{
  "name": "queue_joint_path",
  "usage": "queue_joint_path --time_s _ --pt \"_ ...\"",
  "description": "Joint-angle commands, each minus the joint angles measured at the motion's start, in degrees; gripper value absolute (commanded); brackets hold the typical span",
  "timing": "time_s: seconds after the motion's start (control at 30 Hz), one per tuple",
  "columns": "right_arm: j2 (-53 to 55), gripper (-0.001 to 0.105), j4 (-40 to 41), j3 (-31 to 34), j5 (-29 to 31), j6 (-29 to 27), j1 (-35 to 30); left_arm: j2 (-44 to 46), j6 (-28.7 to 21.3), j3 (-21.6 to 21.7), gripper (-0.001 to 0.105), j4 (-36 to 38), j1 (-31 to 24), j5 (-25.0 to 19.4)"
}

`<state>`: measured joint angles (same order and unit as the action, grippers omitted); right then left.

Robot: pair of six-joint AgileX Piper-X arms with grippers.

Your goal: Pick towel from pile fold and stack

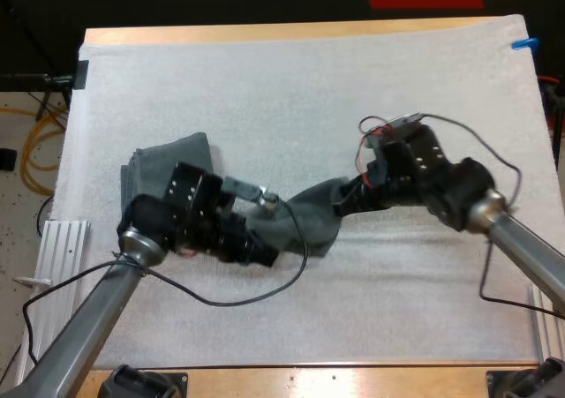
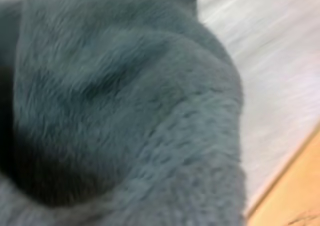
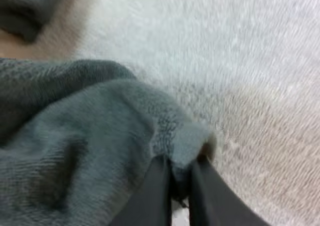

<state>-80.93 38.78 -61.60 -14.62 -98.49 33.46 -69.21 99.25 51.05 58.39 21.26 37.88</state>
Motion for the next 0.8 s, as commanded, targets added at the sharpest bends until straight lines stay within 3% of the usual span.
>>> queue_joint_path --time_s 0.0,0.17,0.33,0.53,0.67,0.77 --pt "3.0 0.0 0.3 -0.3 1.4 0.3 0.2 0.6 -0.1 2.2 0.0 0.7 -0.1 2.3" --pt "9.9 0.0 1.3 -0.3 4.5 3.9 0.2 0.6 1.3 9.7 0.0 1.7 -0.1 6.3" --pt "18.3 0.0 5.2 -0.3 11.8 6.3 0.2 0.6 2.5 16.4 0.0 1.7 -0.1 10.6" --pt "25.8 0.0 11.8 -0.3 13.0 10.3 0.2 0.6 5.6 18.8 0.0 1.7 0.1 14.9" --pt "29.2 0.0 15.1 -0.3 12.9 10.5 0.2 0.7 6.3 18.8 0.0 3.4 3.7 14.5" --pt "31.5 0.0 18.2 -0.3 12.8 11.8 0.2 1.4 7.1 18.8 0.0 3.6 8.5 8.6"
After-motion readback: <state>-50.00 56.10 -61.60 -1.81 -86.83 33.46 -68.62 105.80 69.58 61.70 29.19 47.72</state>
